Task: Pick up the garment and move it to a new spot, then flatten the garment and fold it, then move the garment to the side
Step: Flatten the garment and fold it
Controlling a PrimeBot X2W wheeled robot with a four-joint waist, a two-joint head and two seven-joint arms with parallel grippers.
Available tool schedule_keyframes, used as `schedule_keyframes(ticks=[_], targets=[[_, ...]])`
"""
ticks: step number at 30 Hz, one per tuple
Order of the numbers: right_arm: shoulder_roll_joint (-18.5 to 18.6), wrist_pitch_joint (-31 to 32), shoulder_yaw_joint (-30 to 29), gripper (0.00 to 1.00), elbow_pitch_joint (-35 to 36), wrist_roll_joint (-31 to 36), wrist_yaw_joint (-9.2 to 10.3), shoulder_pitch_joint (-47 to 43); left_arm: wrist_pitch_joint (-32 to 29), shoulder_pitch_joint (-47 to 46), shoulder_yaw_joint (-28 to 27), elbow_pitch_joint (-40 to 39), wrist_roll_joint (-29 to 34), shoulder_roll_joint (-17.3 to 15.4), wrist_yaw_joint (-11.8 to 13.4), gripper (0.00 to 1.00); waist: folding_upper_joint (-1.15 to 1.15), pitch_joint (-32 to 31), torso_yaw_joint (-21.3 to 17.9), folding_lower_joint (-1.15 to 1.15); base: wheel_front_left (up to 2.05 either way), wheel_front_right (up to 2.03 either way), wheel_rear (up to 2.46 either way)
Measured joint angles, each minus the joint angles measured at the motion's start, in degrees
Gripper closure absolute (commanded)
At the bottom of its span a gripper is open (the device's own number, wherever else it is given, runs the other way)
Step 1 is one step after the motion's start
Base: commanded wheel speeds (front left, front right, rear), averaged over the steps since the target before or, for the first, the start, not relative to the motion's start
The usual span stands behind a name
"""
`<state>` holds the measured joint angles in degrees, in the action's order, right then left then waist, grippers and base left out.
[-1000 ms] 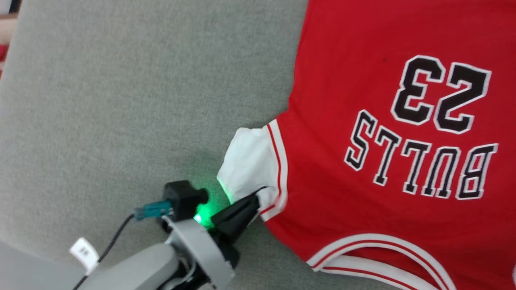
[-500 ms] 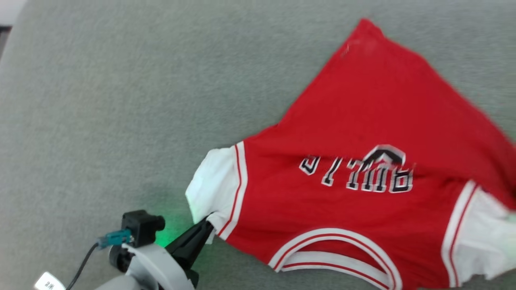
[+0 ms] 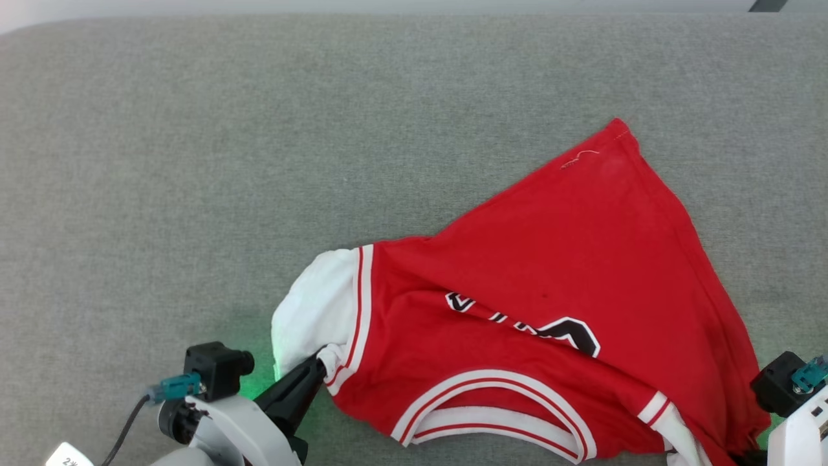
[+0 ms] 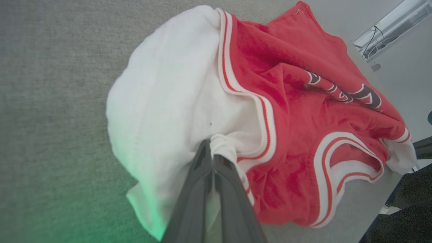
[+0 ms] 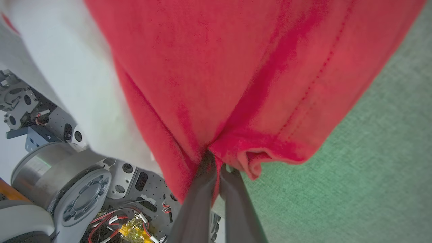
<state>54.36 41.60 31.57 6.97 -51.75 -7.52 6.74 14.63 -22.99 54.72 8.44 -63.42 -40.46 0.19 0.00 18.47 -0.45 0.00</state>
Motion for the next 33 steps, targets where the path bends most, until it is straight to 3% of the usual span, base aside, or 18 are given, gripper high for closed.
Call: schedule_keyframes(ticks=[1, 2, 13, 16, 21, 26, 33], targets=[[-0.6, -0.4, -0.9, 0.45, 0.2, 0.9, 0.00, -0.3, -0.1, 0.0, 0.0, 0.0, 0.0, 0.0, 0.0, 1.00, 0.00, -0.1, -0.2, 0.00, 0.00, 0.00, 0.00], [-1.1, -0.7, -1.9, 0.00, 0.5, 1.9, -0.01, -0.7, -0.1, -0.1, 0.0, 0.0, 0.0, 0.0, 0.1, 1.00, 0.00, -0.1, -0.3, 0.00, 0.00, 0.00, 0.00], [1.8, -0.3, -25.6, 0.00, 10.1, 3.5, -0.01, -3.1, -0.1, -0.5, 0.2, -0.7, 1.2, 1.3, 0.1, 1.00, 0.00, -0.1, 1.5, 0.00, 0.00, 0.00, 0.00], [1.5, -0.2, -27.5, 0.00, 11.4, 6.0, -0.01, 1.3, -0.1, -1.1, 0.2, -0.8, 1.9, 2.1, 0.1, 1.00, 0.00, 0.2, 2.4, 0.00, 0.00, 0.00, 0.00], [-2.7, -0.7, -20.8, 0.00, 7.1, 10.7, -0.01, 14.7, -0.1, -3.1, 0.8, -0.6, 3.1, 3.7, -0.7, 1.00, 0.00, 1.7, 4.1, 0.00, 0.00, 0.00, 0.00], [-6.4, 0.8, -10.3, 0.00, -4.5, 14.4, -0.01, 28.5, -0.6, -5.6, 1.5, 0.6, 4.3, 5.8, -1.8, 1.00, 0.00, 3.5, 6.3, 0.00, 0.00, 0.00, 0.00], [-8.2, 1.0, 2.7, 0.00, -19.1, 15.3, -0.01, 41.1, -0.4, -8.3, 2.0, 3.4, 5.5, 9.2, -3.3, 1.00, 0.00, 6.3, 9.6, 0.00, 0.00, 0.00, 0.00]])
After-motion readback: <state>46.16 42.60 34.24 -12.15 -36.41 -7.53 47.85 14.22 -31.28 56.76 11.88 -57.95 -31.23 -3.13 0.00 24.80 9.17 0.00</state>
